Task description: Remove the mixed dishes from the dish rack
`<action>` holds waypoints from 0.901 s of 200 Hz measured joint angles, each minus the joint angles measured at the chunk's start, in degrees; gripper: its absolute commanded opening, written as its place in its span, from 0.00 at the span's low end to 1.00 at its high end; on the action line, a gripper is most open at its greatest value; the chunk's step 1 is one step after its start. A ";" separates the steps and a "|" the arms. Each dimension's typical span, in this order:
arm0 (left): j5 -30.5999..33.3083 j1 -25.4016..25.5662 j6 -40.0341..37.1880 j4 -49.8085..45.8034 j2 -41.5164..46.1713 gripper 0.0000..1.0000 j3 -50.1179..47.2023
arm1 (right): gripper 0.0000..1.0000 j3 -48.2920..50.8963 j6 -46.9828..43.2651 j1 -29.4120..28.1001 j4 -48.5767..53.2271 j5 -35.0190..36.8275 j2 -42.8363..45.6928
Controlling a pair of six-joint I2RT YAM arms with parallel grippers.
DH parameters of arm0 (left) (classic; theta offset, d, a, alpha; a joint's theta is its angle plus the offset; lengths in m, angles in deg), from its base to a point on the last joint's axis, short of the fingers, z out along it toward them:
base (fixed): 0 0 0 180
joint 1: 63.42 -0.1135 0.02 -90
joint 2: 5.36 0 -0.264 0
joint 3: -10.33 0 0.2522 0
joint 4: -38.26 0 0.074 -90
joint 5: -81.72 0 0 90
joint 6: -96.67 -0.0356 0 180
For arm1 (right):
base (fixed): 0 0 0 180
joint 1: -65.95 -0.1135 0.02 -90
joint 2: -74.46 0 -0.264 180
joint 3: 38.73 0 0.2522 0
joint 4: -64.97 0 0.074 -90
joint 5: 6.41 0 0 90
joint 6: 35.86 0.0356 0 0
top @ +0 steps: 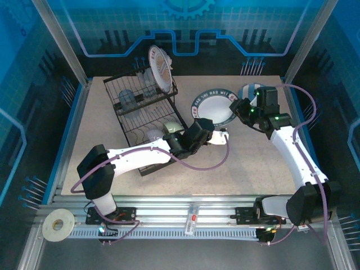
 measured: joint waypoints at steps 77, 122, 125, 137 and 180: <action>0.11 0.00 0.00 0.00 0.02 0.00 0.00 | 0.15 -0.42 -0.17 0.00 0.83 0.33 0.00; 0.17 0.00 0.00 -0.02 0.00 0.00 0.00 | 0.00 -0.52 -0.17 0.00 1.68 0.70 0.00; 0.17 0.00 0.00 -0.02 0.00 0.00 0.00 | 0.00 -0.52 -0.15 0.00 1.70 0.72 0.00; 0.17 0.00 0.00 -0.02 0.00 0.00 0.00 | 0.00 -0.52 -0.17 0.00 1.70 0.70 0.00; 0.44 0.00 -0.13 0.94 0.02 0.99 0.00 | 0.00 -0.52 -0.63 0.02 2.21 0.70 0.00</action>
